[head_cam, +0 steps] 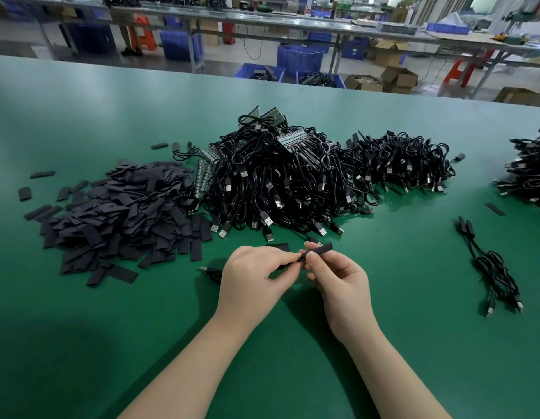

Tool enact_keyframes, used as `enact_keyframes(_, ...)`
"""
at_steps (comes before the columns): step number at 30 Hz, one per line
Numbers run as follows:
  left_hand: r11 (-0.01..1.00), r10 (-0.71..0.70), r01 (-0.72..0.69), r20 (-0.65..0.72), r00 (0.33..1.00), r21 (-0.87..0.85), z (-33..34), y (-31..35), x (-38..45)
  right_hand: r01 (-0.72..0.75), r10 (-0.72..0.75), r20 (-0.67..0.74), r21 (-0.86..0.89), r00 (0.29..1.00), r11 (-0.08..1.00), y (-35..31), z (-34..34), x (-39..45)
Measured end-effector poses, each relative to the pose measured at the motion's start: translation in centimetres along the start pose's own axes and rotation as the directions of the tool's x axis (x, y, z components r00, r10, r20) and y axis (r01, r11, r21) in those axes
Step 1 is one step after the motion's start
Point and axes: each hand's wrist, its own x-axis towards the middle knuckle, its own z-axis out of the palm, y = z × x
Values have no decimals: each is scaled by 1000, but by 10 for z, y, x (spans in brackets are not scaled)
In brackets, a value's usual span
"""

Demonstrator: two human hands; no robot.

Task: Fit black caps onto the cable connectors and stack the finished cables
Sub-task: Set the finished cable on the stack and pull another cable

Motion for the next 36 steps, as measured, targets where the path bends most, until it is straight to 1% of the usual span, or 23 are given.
enact_keyframes(4, 1000, 1, -1, 0, 1000, 4, 1, 0, 0, -11, 11, -20, -16, 1000, 1000, 0, 0, 0)
enact_keyframes(8, 1000, 1, 0, 12, 1000, -2, 0, -3, -2, 24, -22, 19, -81, 1000, 996, -2, 2, -2)
enact_keyframes(13, 999, -50, 49, -15, 999, -21, 1, -2, -1, 30, -25, 40, -126, 999, 992, -4, 2, -4)
enact_keyframes(15, 995, -89, 87, -24, 996, -48, 1, -1, -1, 79, -74, 38, -175, 997, 981, -5, 4, -5)
enact_keyframes(17, 989, -131, 129, -25, 991, -78, 1, -1, -1, 170, -167, 32, -263, 985, 950, -5, 5, -8)
enact_keyframes(19, 982, -162, 158, -25, 987, -101, 0, -3, -1, 264, -266, 46, -366, 963, 893, -4, 5, -10)
enact_keyframes(21, 980, -172, 168, -25, 985, -109, -1, -4, -1, 308, -302, 86, -447, 949, 840, -2, 5, -10)
enact_keyframes(24, 971, -202, 199, -8, 979, -128, -2, -7, -1, 282, -270, 93, -463, 958, 840, -2, 4, -9)
enact_keyframes(25, 970, -207, 205, 1, 978, -134, -2, -7, -1, 299, -290, 95, -474, 952, 828, -3, 3, -9)
enact_keyframes(27, 972, -193, 193, 12, 981, -137, -2, -6, -1, 325, -319, 98, -484, 943, 812, -3, 1, -8)
enact_keyframes(30, 980, -155, 156, 16, 988, -123, -2, -5, -1, 284, -266, 103, -450, 958, 847, -3, 1, -8)
enact_keyframes(34, 962, -197, 201, 41, 980, -182, -3, -7, 0, 349, -382, 38, -501, 923, 792, -4, 2, -10)
enact_keyframes(36, 959, -203, 209, 50, 978, -189, -2, -7, 0, 361, -378, 75, -510, 923, 781, -3, 2, -9)
